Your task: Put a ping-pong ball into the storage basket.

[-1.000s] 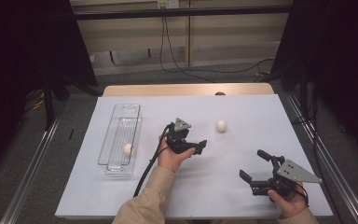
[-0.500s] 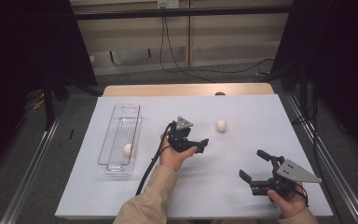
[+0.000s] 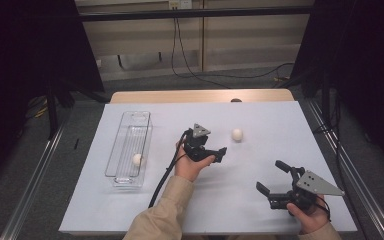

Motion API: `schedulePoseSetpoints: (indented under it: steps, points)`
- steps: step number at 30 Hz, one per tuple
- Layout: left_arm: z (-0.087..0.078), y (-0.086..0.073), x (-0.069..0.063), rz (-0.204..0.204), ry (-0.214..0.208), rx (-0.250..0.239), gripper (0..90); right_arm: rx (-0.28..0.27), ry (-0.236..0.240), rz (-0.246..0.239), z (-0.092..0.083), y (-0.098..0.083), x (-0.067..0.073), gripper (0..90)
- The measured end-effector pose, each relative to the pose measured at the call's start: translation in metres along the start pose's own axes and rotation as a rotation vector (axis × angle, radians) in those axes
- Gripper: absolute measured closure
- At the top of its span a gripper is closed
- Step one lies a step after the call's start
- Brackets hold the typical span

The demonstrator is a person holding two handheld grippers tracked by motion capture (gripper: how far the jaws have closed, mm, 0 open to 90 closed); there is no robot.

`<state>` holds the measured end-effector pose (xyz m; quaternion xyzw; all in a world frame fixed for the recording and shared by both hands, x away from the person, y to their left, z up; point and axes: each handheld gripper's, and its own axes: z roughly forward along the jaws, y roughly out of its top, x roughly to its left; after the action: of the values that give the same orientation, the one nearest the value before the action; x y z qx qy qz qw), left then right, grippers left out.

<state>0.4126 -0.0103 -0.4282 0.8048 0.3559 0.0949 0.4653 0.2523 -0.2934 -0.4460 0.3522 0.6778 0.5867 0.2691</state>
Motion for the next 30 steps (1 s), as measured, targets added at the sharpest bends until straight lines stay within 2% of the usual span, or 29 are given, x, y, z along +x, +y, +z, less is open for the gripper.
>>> schedulePoseSetpoints:
  steps: [10, 30]
  points:
    - [0.009, -0.001, 0.001, -0.006, 0.015, 0.007, 11.0, -0.002, 0.001, -0.002, 0.0, 0.0, 0.0, 2.9]
    - [0.024, 0.005, -0.006, 0.01, 0.0, 0.02, 10.9, -0.002, 0.003, -0.003, 0.0, 0.0, 0.0, 3.0]
